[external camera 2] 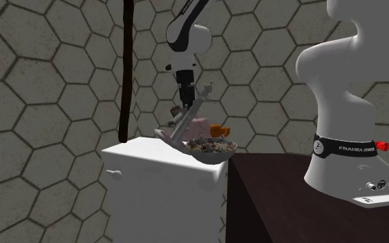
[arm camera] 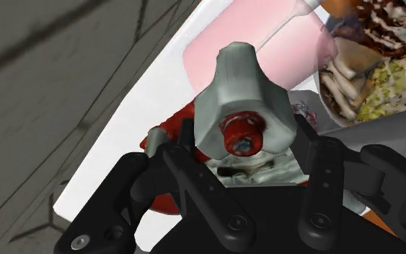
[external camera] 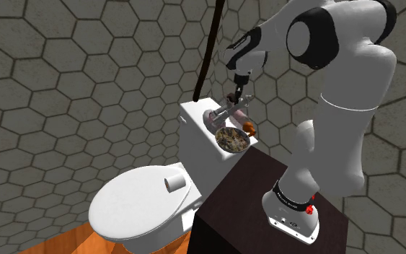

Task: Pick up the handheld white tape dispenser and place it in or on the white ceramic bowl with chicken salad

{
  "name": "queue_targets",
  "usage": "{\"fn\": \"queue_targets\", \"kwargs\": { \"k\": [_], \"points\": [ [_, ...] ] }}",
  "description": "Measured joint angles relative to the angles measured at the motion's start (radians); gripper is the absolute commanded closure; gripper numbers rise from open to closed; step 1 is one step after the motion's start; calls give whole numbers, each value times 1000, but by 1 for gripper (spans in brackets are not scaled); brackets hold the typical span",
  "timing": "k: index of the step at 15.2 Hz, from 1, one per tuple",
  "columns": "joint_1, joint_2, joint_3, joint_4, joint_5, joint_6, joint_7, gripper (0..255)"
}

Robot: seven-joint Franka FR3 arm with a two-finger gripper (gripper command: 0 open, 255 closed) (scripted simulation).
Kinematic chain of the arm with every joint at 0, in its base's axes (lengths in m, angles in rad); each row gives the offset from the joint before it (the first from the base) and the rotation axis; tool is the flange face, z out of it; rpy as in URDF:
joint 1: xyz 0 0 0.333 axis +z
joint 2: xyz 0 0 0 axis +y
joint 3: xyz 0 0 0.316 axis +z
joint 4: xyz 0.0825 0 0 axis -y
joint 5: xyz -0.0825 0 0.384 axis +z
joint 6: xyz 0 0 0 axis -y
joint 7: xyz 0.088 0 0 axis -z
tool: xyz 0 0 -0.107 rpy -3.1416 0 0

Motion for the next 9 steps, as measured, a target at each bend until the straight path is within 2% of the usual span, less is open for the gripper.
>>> {"fn": "queue_targets", "kwargs": {
  "k": [1,2,3,4,5,6,9],
  "points": [
    [97,-82,-80,-48,-86,16,66,255],
    [195,-232,-154,-90,-212,12,173,255],
    [216,-409,-155,-134,-414,-3,341,255],
    [140,-454,-78,-171,-555,3,420,255],
    [70,-513,-6,-211,-612,-7,463,255],
    [6,-577,68,-251,-661,-24,512,255],
    [-112,-690,200,-361,-751,-54,603,255]
  ]
}}
